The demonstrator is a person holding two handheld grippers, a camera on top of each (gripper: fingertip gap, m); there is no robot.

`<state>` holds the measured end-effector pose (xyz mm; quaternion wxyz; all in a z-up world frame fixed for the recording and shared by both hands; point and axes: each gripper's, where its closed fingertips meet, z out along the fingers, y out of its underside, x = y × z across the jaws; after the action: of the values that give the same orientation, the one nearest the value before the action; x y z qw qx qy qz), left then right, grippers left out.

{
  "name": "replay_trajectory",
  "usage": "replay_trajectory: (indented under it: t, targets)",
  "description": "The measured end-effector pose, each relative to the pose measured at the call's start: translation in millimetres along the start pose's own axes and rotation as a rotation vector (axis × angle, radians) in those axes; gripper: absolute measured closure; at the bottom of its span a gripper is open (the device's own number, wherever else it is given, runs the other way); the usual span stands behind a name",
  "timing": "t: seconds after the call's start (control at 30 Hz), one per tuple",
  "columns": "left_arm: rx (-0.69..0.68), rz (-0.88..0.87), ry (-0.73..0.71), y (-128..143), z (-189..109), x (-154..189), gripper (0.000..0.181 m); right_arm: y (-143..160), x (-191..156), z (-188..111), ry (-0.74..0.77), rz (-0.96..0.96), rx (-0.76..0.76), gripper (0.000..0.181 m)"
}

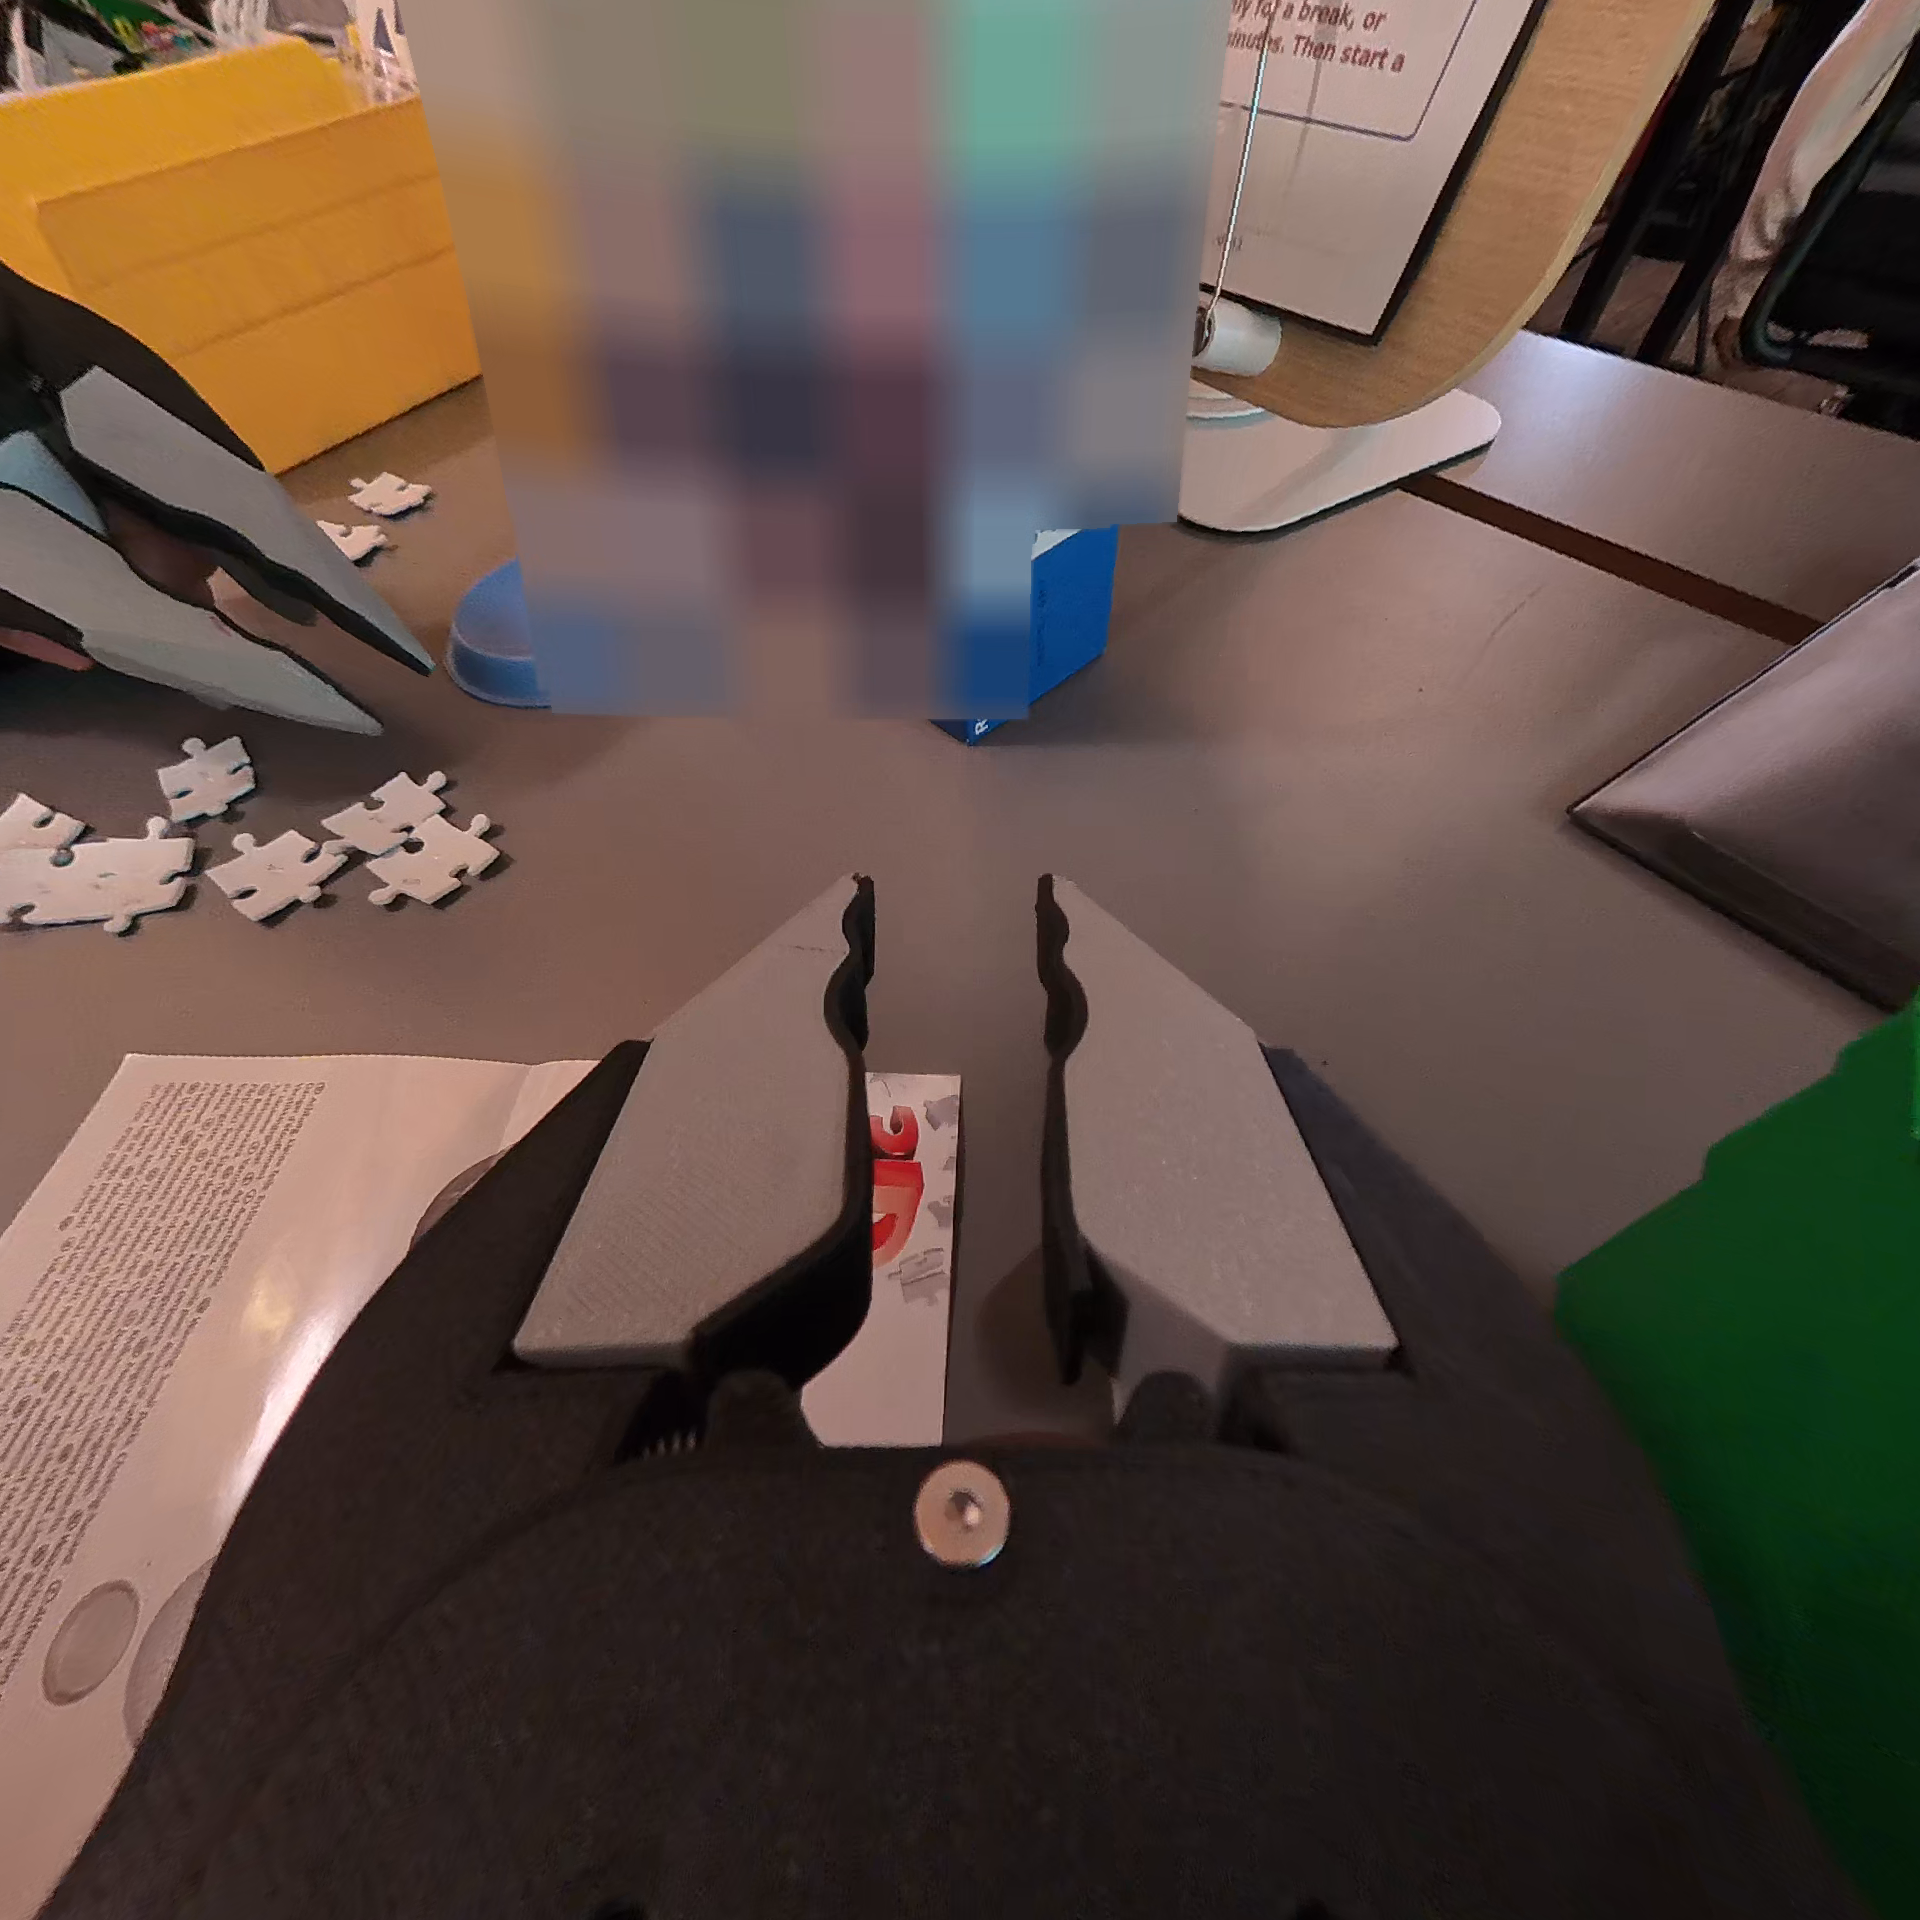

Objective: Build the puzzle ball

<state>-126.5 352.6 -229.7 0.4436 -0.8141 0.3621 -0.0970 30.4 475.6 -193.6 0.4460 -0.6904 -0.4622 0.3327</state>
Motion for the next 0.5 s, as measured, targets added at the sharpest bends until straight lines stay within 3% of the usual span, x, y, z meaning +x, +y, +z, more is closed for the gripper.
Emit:
replay_trajectory:
  t: [0.17,0.27,0.5]
  targets:
    - [-0.011,-0.007,0.007,1,1,0,0.159,-2,1,-3,0.017,0.006,0.020,0.142]
    - [0.024,-0.024,0.020,-2,-2,0,0.156,-2,-5,-4,-0.015,0.010,0.026,0.118]
    - [0.128,-0.129,0.062,-12,-13,-7,0.152,-6,-12,-8,-0.022,0.021,0.063,0.115]
